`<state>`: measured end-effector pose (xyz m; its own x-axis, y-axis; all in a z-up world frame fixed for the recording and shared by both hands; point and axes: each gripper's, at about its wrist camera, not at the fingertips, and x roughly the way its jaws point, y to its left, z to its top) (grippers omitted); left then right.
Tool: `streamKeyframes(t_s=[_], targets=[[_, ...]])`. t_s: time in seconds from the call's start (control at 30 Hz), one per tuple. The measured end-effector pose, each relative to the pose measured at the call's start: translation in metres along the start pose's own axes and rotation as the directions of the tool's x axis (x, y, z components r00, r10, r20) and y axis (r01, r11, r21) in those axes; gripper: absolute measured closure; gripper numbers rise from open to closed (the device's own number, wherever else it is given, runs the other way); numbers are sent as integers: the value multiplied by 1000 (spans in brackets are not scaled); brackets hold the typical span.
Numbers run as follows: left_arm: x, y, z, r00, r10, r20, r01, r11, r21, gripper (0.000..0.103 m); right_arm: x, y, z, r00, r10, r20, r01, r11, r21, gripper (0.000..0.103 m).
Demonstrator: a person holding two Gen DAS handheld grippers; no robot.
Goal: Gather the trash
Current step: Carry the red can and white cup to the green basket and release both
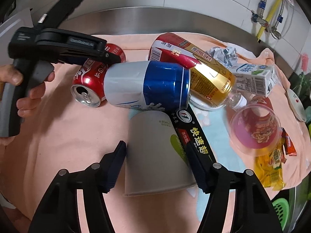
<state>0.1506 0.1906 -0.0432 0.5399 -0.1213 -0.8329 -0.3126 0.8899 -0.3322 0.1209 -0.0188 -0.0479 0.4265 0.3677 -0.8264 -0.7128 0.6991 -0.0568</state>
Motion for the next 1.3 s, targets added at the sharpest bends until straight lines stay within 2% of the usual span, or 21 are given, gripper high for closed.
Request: streamKeyframes(t_s=[0.03,0.17,0.37,0.5,0.57,0.63,0.73,0.83,0.93,1.07,1.13,1.3], targets=[[0,0,0,1000,-12,-2,12,1000,-3,30,-2,-2,-1,1000,3,5,-3,1000,9,42],[-6,-2,-5,1000,-8,16,8,1000,16,31,-17,-8,-11,998,38,53,-42,995,85,43],[-34,5,-20,996,-46,75,45,999,19,33,-49,-25,-31,991,20,133,-44,983,179,43],[-60,0,-33,990,-78,118,72,996,50,33,-73,-50,-54,984,-46,170,-2,962,272,43],[-71,-6,-40,986,-103,129,94,993,76,34,-85,-68,-68,978,-112,175,51,946,320,43],[-80,-16,-46,983,-124,137,110,988,108,34,-95,-84,-85,973,-160,169,87,925,370,43],[-91,-42,-54,974,-178,139,153,973,170,34,-113,-121,-116,955,-264,135,174,868,464,43],[-95,-78,-61,963,-241,120,206,946,250,34,-125,-157,-150,941,-326,90,225,802,553,43],[-89,-122,-68,947,-314,67,278,905,322,34,-132,-188,-185,917,-398,17,303,727,616,43],[-66,-194,-79,924,-381,-18,355,841,408,34,-130,-221,-227,902,-428,-62,353,645,678,43],[-54,-227,-84,907,-416,-66,402,808,431,34,-128,-232,-245,893,-438,-101,380,617,689,43],[-23,-317,-106,863,-473,-178,497,728,473,34,-118,-249,-285,897,-414,-153,384,563,732,43]])
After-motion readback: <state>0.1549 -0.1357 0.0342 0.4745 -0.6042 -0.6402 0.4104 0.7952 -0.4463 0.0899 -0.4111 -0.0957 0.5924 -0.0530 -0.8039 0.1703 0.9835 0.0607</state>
